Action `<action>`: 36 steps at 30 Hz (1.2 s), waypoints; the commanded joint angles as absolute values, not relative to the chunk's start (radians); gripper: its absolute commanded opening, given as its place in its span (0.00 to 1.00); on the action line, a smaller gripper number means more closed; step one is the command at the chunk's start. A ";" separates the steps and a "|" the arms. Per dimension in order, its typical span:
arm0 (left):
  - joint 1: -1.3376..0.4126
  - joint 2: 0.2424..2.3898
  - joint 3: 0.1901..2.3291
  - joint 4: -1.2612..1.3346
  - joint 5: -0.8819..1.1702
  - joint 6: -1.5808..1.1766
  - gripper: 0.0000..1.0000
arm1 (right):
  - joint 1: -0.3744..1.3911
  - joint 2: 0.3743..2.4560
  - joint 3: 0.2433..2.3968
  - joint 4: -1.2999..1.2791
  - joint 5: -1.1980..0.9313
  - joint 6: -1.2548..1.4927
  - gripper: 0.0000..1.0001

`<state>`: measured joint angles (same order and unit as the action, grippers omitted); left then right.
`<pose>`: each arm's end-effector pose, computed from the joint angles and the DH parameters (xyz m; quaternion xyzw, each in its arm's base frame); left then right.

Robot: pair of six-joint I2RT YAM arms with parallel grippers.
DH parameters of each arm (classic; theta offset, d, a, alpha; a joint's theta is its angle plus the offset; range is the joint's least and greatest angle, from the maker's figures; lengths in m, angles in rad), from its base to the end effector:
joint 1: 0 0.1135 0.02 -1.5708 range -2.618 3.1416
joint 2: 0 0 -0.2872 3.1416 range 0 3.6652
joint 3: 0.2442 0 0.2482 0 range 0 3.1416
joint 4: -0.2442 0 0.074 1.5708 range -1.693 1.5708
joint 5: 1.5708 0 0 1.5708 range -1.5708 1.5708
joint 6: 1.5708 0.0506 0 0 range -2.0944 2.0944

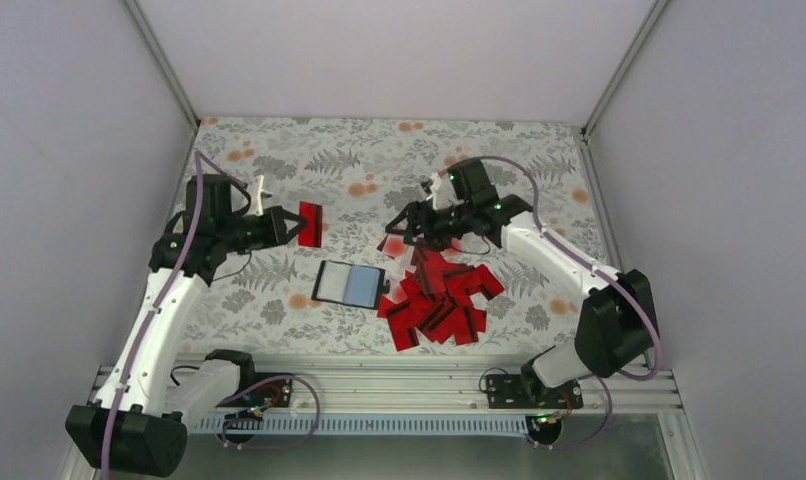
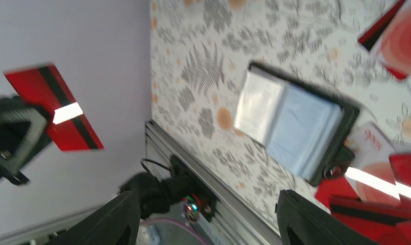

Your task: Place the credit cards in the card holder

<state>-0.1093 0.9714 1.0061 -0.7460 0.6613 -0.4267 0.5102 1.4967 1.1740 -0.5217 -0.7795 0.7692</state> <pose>0.1784 -0.0508 0.3446 -0.0023 0.8704 -0.3890 0.3019 0.2612 0.1869 0.2982 -0.0222 0.8749 0.4811 0.0516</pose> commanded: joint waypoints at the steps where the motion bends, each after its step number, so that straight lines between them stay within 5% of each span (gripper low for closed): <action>1: -0.113 0.933 0.913 -0.716 0.612 -0.398 0.02 | 0.593 1.437 1.042 -0.424 -0.698 0.752 0.67; 12: -0.115 0.947 0.664 -0.517 0.685 -0.385 0.02 | 0.778 1.591 1.042 -0.353 -0.646 0.630 0.47; 24: -0.121 1.083 0.520 -0.250 0.811 -0.425 0.02 | 0.815 1.818 1.086 -0.313 -0.638 0.677 0.05; 36: -0.145 1.227 0.525 -0.163 0.819 -0.415 0.02 | 0.778 1.860 1.070 -0.325 -0.591 0.665 0.04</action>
